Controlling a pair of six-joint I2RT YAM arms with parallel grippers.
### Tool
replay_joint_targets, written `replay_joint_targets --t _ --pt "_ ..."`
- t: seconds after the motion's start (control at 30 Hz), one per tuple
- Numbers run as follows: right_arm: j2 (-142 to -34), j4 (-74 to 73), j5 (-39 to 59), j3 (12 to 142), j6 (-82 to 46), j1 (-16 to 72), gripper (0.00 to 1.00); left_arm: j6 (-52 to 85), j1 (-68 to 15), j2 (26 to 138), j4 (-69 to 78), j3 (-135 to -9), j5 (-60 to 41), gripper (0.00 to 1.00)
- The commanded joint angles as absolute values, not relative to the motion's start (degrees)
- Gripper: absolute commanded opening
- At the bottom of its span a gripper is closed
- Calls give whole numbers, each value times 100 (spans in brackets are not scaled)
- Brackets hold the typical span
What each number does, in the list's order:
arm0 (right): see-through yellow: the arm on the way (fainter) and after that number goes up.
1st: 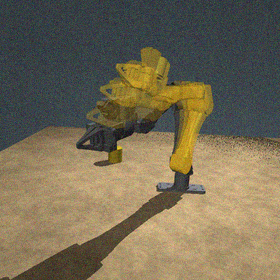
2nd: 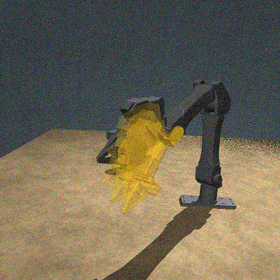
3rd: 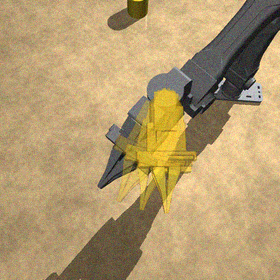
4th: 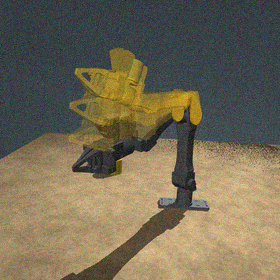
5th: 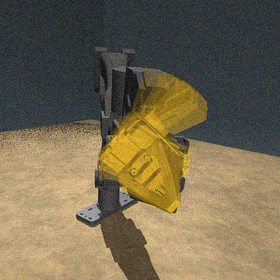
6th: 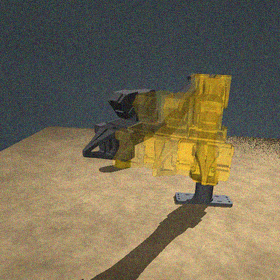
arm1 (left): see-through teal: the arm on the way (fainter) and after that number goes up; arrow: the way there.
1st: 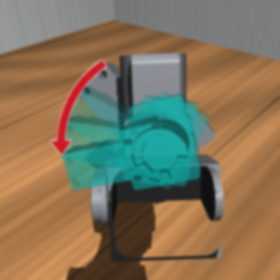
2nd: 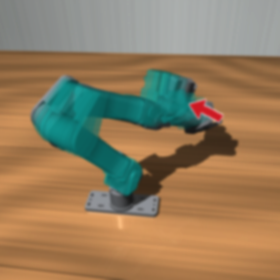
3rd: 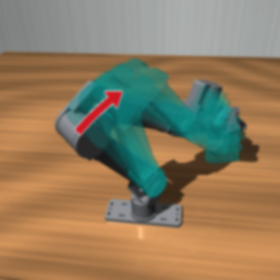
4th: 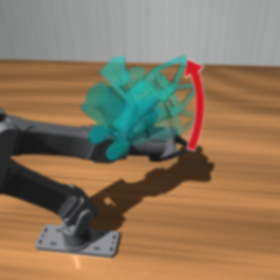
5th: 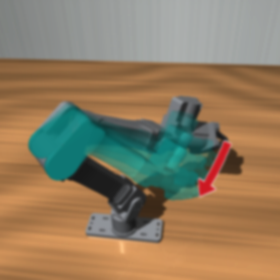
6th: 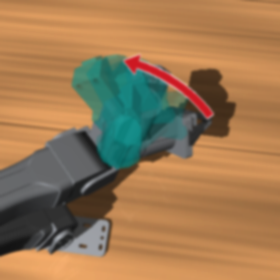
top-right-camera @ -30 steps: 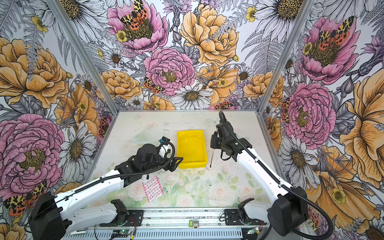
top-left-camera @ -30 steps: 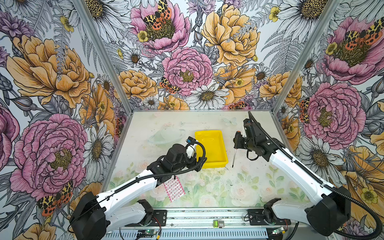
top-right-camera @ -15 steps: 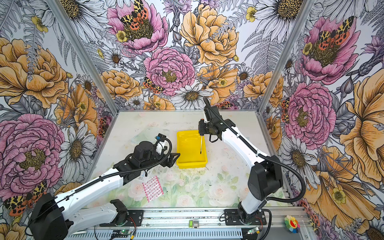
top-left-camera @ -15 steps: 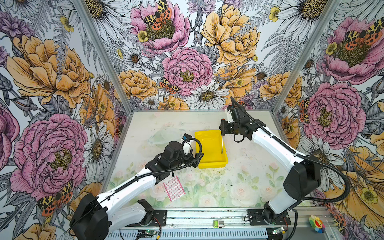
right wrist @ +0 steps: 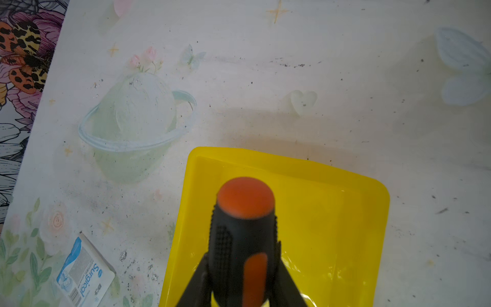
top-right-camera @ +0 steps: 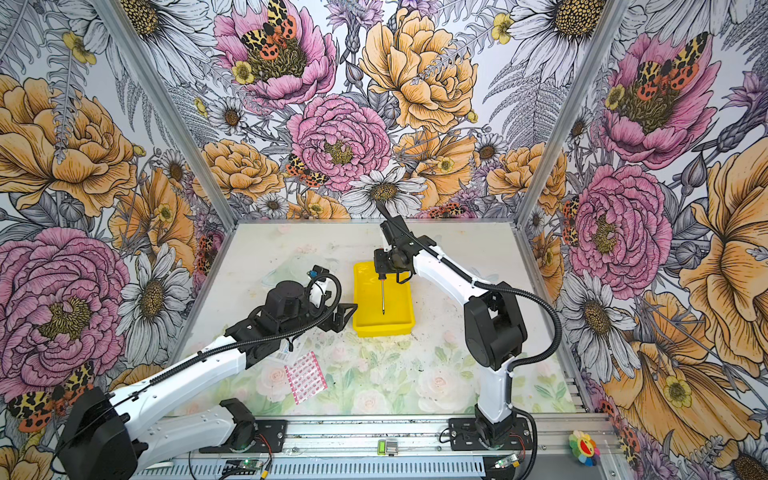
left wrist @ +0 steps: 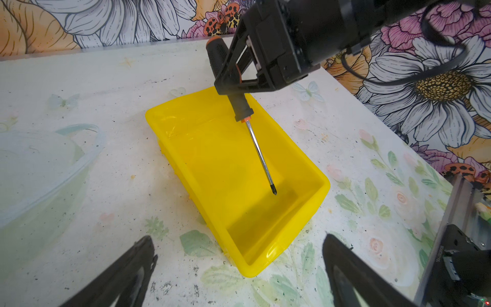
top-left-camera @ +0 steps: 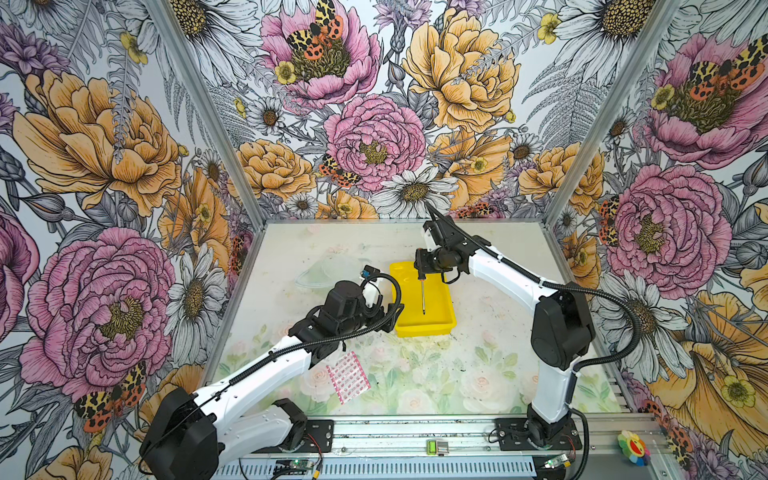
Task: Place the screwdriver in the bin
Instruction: 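Lift the screwdriver with the right gripper and carry it over the yellow bin, then lower the screwdriver into the bin and open the right gripper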
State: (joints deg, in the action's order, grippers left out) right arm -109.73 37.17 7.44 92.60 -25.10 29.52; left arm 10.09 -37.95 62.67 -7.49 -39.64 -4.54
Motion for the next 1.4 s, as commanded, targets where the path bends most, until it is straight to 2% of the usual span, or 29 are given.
replay_joint_targets --t 0.0,1.37 --pt "-11100 3700 799 9389 -2647 2979 0 940 -3735 6245 -729 -3891 -466 99" --pt "-12409 3689 568 9231 -3006 3072 0 1017 -3674 5915 -849 -3604 -332 99"
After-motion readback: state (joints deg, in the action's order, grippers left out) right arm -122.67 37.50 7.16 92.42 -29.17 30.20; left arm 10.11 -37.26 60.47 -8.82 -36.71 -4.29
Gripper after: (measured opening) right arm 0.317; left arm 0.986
